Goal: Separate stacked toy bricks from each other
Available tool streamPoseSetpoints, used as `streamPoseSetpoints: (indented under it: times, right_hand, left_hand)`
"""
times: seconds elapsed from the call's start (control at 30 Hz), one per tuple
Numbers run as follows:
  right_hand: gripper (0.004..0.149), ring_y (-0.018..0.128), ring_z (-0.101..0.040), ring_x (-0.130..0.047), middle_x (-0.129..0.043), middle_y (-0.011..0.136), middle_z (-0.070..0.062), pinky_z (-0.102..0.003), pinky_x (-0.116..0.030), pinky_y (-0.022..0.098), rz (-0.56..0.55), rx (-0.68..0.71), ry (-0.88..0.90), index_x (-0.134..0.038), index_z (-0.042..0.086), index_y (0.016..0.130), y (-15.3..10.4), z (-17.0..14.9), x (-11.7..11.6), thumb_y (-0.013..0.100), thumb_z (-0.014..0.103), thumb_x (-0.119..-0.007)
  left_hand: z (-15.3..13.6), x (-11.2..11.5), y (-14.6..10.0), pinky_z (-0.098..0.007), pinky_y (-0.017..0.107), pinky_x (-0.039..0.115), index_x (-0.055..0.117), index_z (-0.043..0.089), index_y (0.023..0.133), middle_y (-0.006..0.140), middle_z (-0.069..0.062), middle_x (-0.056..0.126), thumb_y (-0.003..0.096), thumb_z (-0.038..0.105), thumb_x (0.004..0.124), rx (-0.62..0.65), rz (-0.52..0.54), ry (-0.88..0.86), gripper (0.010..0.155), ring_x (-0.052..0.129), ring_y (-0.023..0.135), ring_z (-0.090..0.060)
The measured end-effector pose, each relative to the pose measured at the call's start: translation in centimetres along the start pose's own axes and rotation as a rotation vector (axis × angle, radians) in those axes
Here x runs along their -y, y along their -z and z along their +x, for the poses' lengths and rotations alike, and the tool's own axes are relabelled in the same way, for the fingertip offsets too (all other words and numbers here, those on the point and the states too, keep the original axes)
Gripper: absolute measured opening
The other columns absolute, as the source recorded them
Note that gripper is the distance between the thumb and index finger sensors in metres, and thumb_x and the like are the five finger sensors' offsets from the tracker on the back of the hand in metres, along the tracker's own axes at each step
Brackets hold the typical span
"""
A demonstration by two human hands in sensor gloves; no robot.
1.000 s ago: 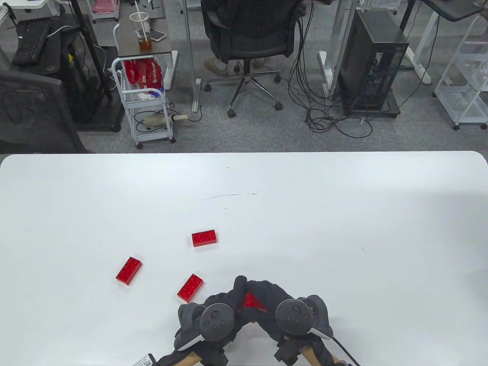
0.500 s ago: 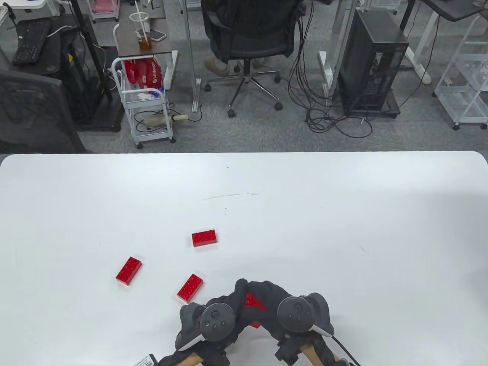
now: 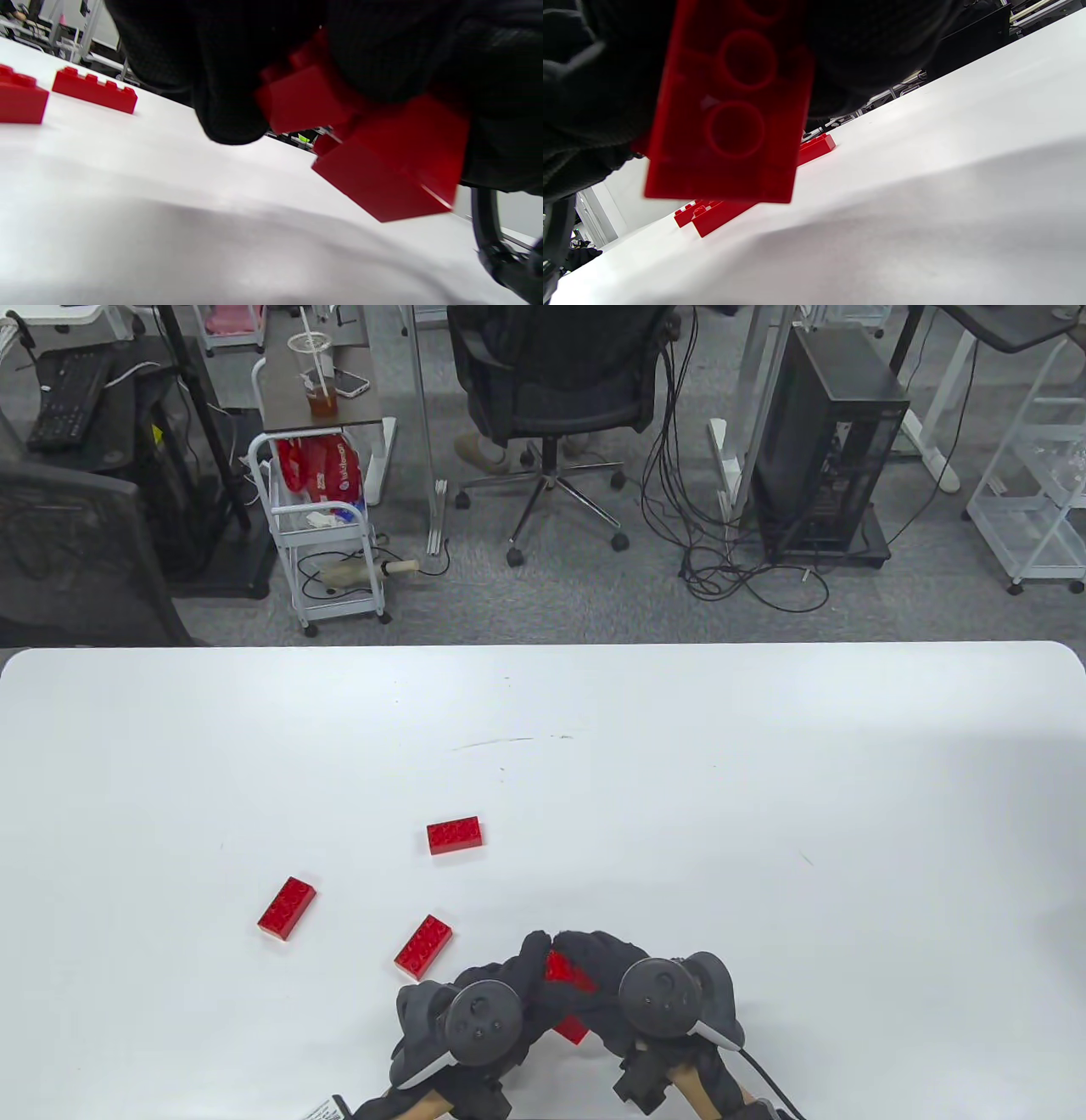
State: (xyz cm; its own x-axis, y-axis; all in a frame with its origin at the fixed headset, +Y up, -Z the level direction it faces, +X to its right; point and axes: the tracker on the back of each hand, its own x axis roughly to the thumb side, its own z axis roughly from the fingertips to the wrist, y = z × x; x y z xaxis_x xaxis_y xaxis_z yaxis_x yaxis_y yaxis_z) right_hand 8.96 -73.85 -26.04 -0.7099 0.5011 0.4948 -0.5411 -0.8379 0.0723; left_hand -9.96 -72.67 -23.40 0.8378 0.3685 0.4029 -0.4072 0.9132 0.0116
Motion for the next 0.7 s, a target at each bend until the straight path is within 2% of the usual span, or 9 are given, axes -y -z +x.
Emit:
streamPoseSetpoints:
  times: [0.3, 0.7]
  right_hand:
    - [0.071, 0.051, -0.022, -0.100, -0.088, 0.076, -0.013, -0.027, -0.096, 0.031, 0.003, -0.023, -0.035, -0.074, 0.010, 0.096, 0.1, -0.5, 0.1, 0.048, 0.063, -0.067]
    - [0.071, 0.050, -0.022, -0.099, -0.088, 0.075, -0.012, -0.029, -0.094, 0.030, -0.029, -0.043, -0.034, -0.074, 0.011, 0.096, -0.1, -1.1, 0.8, 0.048, 0.063, -0.067]
  left_hand:
    - [0.0, 0.4, 0.2, -0.038, 0.059, 0.088, 0.077, 0.013, 0.101, 0.082, -0.003, 0.104, 0.0355, 0.054, 0.082, -0.034, -0.010, 0.224, 0.078, 0.112, 0.062, -0.019]
    - [-0.1, 2.3, 0.5, -0.037, 0.057, 0.089, 0.081, 0.018, 0.099, 0.080, -0.002, 0.106, 0.0347, 0.057, 0.083, -0.079, -0.142, 0.447, 0.075, 0.113, 0.059, -0.018]
